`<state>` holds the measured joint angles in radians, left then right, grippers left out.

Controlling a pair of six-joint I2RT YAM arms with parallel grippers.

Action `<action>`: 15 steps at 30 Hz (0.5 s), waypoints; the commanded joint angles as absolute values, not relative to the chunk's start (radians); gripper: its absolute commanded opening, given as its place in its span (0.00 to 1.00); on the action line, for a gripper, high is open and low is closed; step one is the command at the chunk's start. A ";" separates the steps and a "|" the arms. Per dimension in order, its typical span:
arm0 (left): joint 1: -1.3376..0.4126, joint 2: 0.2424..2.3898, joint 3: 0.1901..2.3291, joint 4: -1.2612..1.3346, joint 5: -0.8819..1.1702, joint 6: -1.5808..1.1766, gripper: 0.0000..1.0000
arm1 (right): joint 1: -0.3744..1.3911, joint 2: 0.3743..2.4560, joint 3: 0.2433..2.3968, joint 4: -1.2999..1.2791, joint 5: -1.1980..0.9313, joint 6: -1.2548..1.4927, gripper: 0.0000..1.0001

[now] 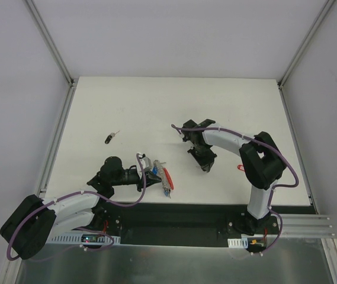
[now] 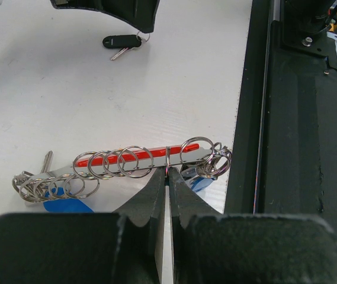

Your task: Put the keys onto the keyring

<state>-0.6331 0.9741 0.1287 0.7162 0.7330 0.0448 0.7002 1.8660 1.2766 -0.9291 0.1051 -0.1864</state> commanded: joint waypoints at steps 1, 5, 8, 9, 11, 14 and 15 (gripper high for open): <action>-0.627 0.963 0.167 0.747 0.764 0.066 0.00 | 0.696 1.861 1.267 -0.956 0.026 -0.149 0.03; -0.627 0.965 0.169 0.747 0.762 0.066 0.00 | 0.693 1.876 1.278 -0.951 0.031 -0.130 0.11; -0.627 0.965 0.169 0.744 0.762 0.066 0.00 | 0.693 1.868 1.278 -0.945 0.026 -0.127 0.20; -0.627 0.963 0.169 0.744 0.762 0.066 0.00 | 0.695 1.850 1.279 -0.945 0.018 -0.127 0.23; -0.627 0.962 0.169 0.744 0.764 0.066 0.00 | 0.693 1.830 1.292 -0.948 0.015 -0.132 0.33; -0.627 0.962 0.170 0.741 0.762 0.066 0.00 | 0.692 1.796 1.322 -0.950 0.017 -0.152 0.39; -0.627 0.962 0.169 0.742 0.765 0.066 0.00 | 0.690 1.792 1.331 -0.950 0.012 -0.155 0.40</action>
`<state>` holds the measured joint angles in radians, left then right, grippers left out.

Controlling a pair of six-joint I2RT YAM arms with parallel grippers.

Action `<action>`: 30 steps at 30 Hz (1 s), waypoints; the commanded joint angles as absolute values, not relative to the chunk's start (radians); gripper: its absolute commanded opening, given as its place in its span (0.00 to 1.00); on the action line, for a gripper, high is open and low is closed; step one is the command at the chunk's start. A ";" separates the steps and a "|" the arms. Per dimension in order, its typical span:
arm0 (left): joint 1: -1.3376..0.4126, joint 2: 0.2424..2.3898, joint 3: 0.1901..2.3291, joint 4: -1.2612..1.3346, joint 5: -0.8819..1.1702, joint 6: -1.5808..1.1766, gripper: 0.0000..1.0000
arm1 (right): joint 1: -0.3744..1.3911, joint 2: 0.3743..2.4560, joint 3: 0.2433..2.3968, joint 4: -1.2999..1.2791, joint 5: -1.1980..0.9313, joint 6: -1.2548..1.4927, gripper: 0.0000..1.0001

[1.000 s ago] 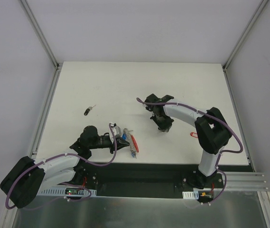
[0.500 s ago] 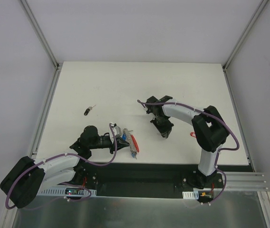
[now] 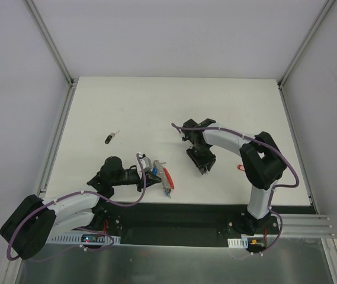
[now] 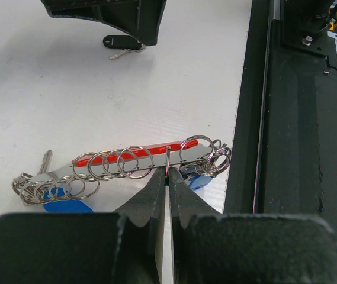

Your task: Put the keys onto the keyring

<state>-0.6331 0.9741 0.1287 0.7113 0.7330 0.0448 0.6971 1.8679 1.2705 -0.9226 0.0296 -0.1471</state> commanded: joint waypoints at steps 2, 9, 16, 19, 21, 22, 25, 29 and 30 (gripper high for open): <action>-0.627 0.960 0.169 0.741 0.764 0.067 0.00 | 0.687 1.787 1.353 -0.928 -0.018 -0.170 0.41; -0.627 0.959 0.169 0.735 0.759 0.071 0.00 | 0.680 1.839 1.364 -0.836 -0.194 -0.184 0.43; -0.627 0.954 0.169 0.732 0.759 0.071 0.00 | 0.649 1.896 1.322 -0.759 -0.307 -0.169 0.43; -0.627 0.953 0.169 0.733 0.761 0.071 0.00 | 0.626 1.911 1.310 -0.742 -0.322 -0.166 0.44; -0.627 0.954 0.169 0.732 0.761 0.071 0.00 | 0.605 1.919 1.305 -0.736 -0.328 -0.161 0.44; -0.627 0.956 0.169 0.732 0.761 0.071 0.00 | 0.597 1.921 1.302 -0.735 -0.331 -0.161 0.45; -0.627 0.959 0.172 0.732 0.762 0.069 0.00 | 0.568 1.928 1.286 -0.729 -0.344 -0.153 0.48; -0.629 0.960 0.173 0.732 0.765 0.071 0.00 | 0.519 1.934 1.255 -0.716 -0.357 -0.146 0.51; -0.627 0.960 0.173 0.732 0.765 0.071 0.00 | 0.497 1.933 1.238 -0.713 -0.359 -0.140 0.51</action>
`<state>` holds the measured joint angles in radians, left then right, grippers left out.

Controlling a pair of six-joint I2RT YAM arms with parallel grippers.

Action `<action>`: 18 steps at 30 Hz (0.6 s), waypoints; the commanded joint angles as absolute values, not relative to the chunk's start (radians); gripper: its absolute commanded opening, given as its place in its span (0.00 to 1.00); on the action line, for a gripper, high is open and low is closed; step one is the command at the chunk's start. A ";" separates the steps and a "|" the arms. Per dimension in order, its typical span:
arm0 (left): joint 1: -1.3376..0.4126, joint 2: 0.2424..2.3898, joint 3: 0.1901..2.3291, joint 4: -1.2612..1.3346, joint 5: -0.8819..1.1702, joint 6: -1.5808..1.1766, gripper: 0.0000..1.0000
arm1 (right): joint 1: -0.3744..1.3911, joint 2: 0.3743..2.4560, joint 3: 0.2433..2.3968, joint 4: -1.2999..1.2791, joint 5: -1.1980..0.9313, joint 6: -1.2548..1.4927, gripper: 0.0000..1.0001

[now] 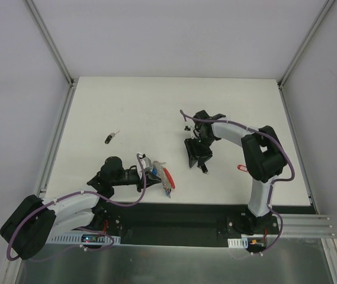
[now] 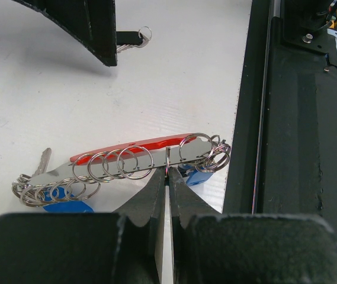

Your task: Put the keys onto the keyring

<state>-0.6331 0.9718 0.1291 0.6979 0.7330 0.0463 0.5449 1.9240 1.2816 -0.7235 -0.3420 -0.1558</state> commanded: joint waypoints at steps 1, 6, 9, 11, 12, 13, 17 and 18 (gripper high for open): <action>-0.627 0.963 0.172 0.730 0.764 0.069 0.00 | 0.483 1.931 1.230 -0.710 -0.357 -0.137 0.51; -0.627 0.966 0.175 0.730 0.765 0.071 0.00 | 0.391 1.881 1.164 -0.672 -0.312 -0.100 0.52; -0.629 0.968 0.176 0.730 0.767 0.068 0.00 | 0.344 1.818 1.117 -0.650 -0.276 -0.080 0.52; -0.629 0.969 0.176 0.730 0.765 0.069 0.00 | 0.327 1.766 1.083 -0.640 -0.259 -0.071 0.52; -0.627 0.969 0.175 0.730 0.765 0.069 0.00 | 0.312 1.749 1.074 -0.638 -0.247 -0.068 0.52; -0.629 0.968 0.175 0.730 0.767 0.071 0.00 | 0.308 1.732 1.063 -0.635 -0.239 -0.067 0.52; -0.629 0.973 0.176 0.732 0.765 0.071 0.00 | 0.308 1.597 0.982 -0.618 -0.215 -0.055 0.53; -0.629 0.973 0.176 0.732 0.768 0.071 0.00 | 0.307 1.571 0.964 -0.612 -0.210 -0.051 0.54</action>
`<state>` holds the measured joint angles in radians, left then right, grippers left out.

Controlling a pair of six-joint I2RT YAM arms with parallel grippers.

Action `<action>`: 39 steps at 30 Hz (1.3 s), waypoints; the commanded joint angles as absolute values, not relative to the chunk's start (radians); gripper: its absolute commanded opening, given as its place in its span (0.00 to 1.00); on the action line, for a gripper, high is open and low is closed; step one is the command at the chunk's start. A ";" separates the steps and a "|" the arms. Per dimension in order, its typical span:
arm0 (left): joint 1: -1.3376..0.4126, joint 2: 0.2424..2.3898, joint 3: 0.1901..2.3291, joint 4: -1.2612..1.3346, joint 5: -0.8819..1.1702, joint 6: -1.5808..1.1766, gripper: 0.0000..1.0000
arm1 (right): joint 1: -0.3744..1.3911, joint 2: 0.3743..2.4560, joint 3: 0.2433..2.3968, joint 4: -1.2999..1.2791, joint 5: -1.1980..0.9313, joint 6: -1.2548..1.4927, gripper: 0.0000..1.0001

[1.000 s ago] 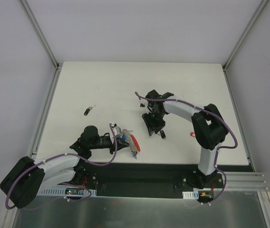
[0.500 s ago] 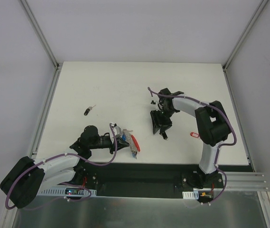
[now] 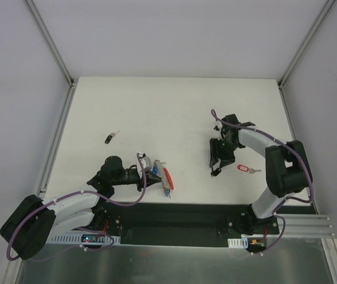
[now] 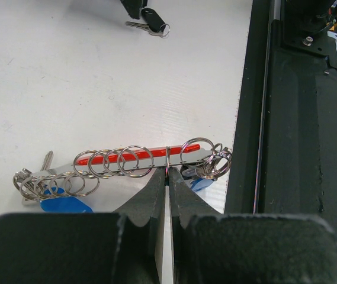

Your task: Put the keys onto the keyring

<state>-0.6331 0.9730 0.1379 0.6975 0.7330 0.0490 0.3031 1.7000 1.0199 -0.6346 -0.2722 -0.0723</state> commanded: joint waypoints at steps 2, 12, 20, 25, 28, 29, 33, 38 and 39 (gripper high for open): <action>-0.629 0.973 0.176 0.730 0.767 0.071 0.00 | 0.308 1.523 0.937 -0.607 -0.206 -0.051 0.54; -0.630 0.973 0.178 0.730 0.770 0.069 0.00 | 0.371 1.373 0.776 -0.571 -0.289 0.041 0.54; -0.632 0.971 0.178 0.727 0.769 0.069 0.00 | 0.445 1.352 0.724 -0.456 -0.117 0.227 0.48; -0.632 0.963 0.178 0.727 0.770 0.069 0.00 | 0.448 1.351 0.709 -0.446 -0.063 0.287 0.37; -0.632 0.960 0.178 0.727 0.772 0.068 0.00 | 0.460 1.362 0.706 -0.439 -0.080 0.305 0.36; -0.632 0.959 0.175 0.727 0.772 0.067 0.00 | 0.471 1.365 0.706 -0.437 -0.083 0.308 0.36; -0.632 0.959 0.176 0.727 0.772 0.067 0.00 | 0.485 1.382 0.709 -0.428 -0.077 0.321 0.35; -0.632 0.960 0.178 0.727 0.770 0.069 0.00 | 0.508 1.394 0.730 -0.426 -0.042 0.331 0.27; -0.634 0.960 0.178 0.727 0.770 0.068 0.00 | 0.509 1.396 0.733 -0.428 -0.028 0.331 0.25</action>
